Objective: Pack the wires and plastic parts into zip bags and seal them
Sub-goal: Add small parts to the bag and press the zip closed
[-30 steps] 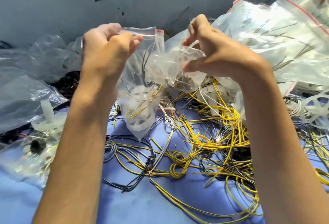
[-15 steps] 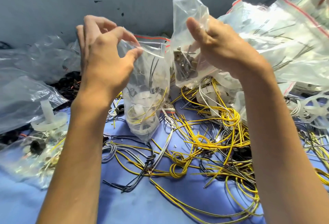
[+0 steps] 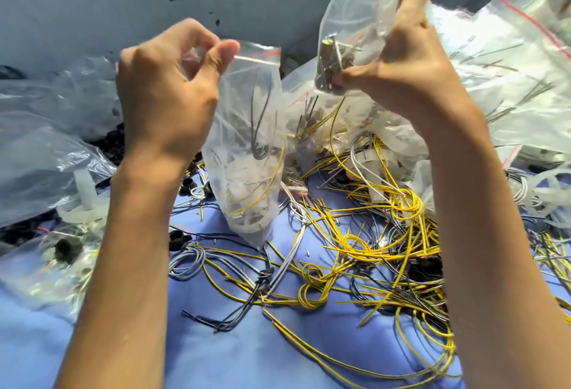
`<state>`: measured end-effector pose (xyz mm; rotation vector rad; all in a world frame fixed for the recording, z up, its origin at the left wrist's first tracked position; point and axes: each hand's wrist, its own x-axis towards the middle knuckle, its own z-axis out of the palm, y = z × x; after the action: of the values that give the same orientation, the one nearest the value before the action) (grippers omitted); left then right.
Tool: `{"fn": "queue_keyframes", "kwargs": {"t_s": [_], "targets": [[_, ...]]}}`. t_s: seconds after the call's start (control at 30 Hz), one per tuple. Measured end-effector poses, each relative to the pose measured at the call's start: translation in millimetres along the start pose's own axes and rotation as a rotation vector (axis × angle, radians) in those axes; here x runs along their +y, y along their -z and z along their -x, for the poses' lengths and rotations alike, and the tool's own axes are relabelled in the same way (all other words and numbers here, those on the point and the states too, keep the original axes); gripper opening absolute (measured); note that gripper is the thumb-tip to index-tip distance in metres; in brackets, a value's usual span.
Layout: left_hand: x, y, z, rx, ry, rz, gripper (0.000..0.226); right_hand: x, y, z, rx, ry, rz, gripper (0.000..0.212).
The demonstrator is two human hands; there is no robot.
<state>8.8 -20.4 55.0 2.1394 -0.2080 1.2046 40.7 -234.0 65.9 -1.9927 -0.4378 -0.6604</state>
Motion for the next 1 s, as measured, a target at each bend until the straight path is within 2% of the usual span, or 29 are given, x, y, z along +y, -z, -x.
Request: {"fn": "queue_keyframes", "kwargs": {"t_s": [0.13, 0.2, 0.3, 0.37, 0.43, 0.5, 0.6, 0.73, 0.8, 0.87, 0.93, 1.0], "targets": [[9.3, 1.4, -1.7, 0.06, 0.0, 0.06, 0.033, -0.3, -1.5, -3.6, -0.02, 0.017, -0.056, 0.05], [14.1, -3.4, 0.0, 0.011, 0.024, 0.039, 0.029, -2.8, -3.7, -4.9, -0.011, 0.018, -0.007, 0.053], [22.5, -14.5, 6.9, -0.253, 0.034, 0.017, 0.021, -8.7, -6.6, -3.0, -0.018, 0.047, 0.009, 0.046], [29.1, -16.5, 11.6, -0.487, 0.043, 0.15, 0.013, -11.0, -7.2, -1.6, -0.015, 0.059, 0.013, 0.036], [32.2, -14.0, 14.0, -0.637, 0.046, 0.271, 0.018, -11.8, -5.8, -1.0, -0.01, 0.056, 0.012, 0.033], [31.3, -11.1, 12.6, -0.659, 0.034, 0.307, 0.033, -11.4, -4.5, -1.1, -0.011, 0.045, 0.028, 0.032], [24.6, -10.0, 7.0, -0.573, 0.133, 0.319, 0.043, -12.5, -5.0, -0.5, -0.004, 0.046, 0.033, 0.029], [11.8, -15.1, 4.2, -0.426, 0.241, 0.133, 0.029, -12.7, -8.2, -0.9, 0.003, 0.014, -0.019, 0.025], [8.5, -15.3, 4.2, -0.403, 0.272, 0.078, 0.02, -13.0, -9.3, -1.6, 0.015, -0.003, -0.053, 0.028], [10.2, -13.2, 5.3, -0.477, 0.281, 0.047, 0.013, -13.2, -8.8, -1.4, 0.017, 0.005, -0.088, 0.03], [13.6, -10.9, 7.7, -0.637, 0.324, 0.023, 0.018, -12.4, -8.9, -0.5, -0.001, 0.021, -0.108, 0.031], [15.7, -10.8, 9.3, -0.8, 0.355, -0.036, 0.013, -12.5, -10.4, 0.1, -0.023, 0.013, -0.117, 0.037]]}}
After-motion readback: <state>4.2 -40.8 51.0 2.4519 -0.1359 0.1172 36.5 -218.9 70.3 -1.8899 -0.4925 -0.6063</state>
